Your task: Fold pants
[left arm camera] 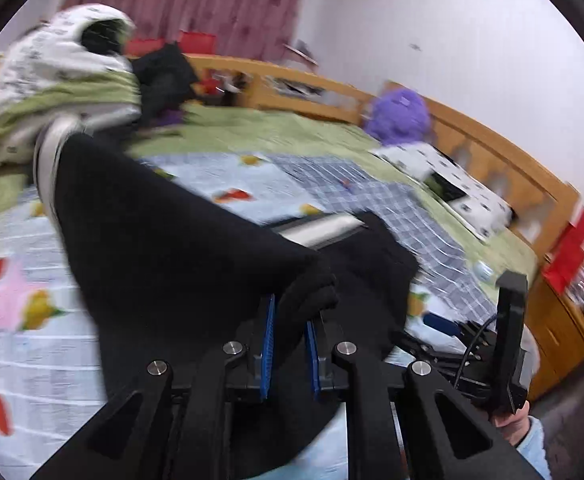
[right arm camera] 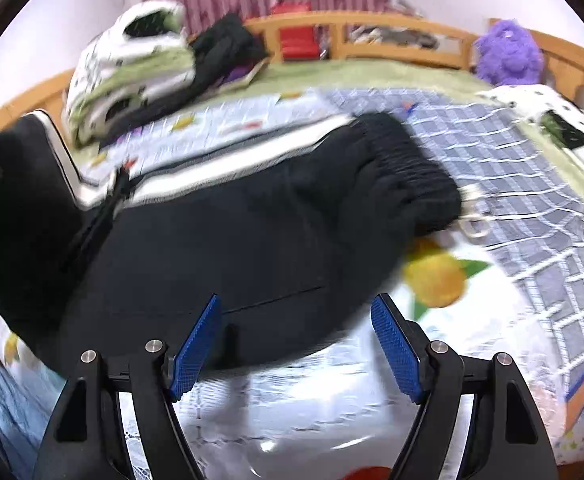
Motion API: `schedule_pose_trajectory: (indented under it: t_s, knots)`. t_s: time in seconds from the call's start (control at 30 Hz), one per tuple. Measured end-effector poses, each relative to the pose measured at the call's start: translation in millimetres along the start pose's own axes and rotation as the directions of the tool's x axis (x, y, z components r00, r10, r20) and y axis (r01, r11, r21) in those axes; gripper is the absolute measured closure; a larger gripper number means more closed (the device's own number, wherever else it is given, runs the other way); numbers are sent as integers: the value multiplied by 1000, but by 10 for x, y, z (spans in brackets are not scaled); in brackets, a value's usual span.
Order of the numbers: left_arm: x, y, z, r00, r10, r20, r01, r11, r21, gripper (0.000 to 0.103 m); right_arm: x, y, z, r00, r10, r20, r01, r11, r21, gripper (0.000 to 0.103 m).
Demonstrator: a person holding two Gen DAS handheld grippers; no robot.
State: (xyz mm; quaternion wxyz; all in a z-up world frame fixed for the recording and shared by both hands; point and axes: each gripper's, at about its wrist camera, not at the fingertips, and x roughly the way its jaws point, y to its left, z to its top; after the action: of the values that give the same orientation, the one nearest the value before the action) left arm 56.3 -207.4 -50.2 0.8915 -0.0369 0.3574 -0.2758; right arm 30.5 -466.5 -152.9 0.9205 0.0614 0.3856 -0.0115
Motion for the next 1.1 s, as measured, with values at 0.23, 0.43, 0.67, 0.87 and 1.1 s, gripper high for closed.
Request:
schedule_pose_trajectory:
  t_s: [0.23, 0.43, 0.67, 0.87, 1.1]
  knots:
    - [501, -118, -284, 985, -73, -154, 63, 995, -72, 90, -191, -453, 48, 994, 109, 22, -112, 977, 180, 26]
    - [233, 98, -454, 966, -181, -183, 151, 975, -164, 42, -165, -221, 104, 978, 208, -2, -206, 969, 135, 26]
    - [-259, 554, -506, 993, -30, -116, 6, 979, -203, 36, 399, 403, 466, 931, 347, -113, -331, 934, 135, 26]
    - [-502, 1022, -577, 991, 65, -119, -99, 946, -308, 36, 1073, 908, 537, 891, 372, -260, -357, 928, 107, 93]
    - [-532, 1169, -573, 994, 51, -93, -82, 925, -371, 36, 326, 768, 1157, 927, 366, -75, -370, 928, -40, 94]
